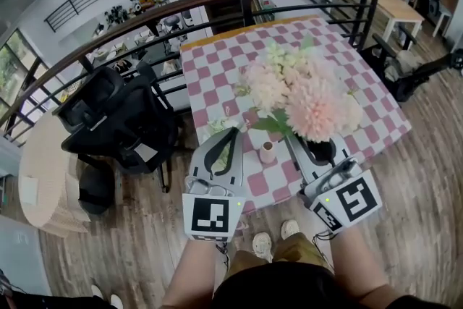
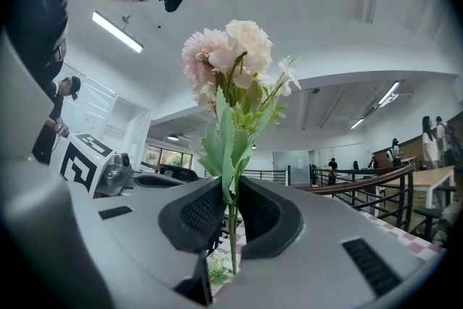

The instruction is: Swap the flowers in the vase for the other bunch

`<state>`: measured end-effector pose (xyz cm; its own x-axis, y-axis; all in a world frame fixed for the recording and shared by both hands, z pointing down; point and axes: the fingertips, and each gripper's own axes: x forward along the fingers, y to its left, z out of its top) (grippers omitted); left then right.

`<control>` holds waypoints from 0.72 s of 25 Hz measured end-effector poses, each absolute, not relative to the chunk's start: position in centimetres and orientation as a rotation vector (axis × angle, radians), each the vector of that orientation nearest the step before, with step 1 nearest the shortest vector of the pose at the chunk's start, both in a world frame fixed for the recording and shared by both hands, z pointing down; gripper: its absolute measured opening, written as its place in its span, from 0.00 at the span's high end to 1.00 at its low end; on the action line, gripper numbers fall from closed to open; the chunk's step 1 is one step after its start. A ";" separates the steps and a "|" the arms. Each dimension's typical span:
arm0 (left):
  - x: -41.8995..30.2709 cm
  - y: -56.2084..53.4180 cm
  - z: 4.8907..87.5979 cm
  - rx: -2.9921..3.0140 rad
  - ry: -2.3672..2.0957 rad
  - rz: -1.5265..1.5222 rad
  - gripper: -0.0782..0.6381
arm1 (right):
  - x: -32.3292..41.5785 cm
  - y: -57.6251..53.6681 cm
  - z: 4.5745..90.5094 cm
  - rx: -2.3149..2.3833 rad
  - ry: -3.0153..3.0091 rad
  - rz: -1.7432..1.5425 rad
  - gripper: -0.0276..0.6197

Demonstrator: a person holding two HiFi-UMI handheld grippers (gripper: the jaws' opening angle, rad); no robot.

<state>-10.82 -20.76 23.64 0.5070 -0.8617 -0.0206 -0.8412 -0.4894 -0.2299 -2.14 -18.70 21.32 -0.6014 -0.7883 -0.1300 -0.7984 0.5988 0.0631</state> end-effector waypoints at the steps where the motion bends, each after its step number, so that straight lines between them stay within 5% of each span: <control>1: -10.8 -21.0 23.7 -2.532 1.465 -0.152 0.88 | -2.1 -19.0 21.3 -1.350 2.733 0.174 0.86; 18: -8.9 -23.2 24.2 -2.505 1.531 -0.151 0.88 | -1.5 -21.8 22.6 -1.240 2.820 0.128 0.86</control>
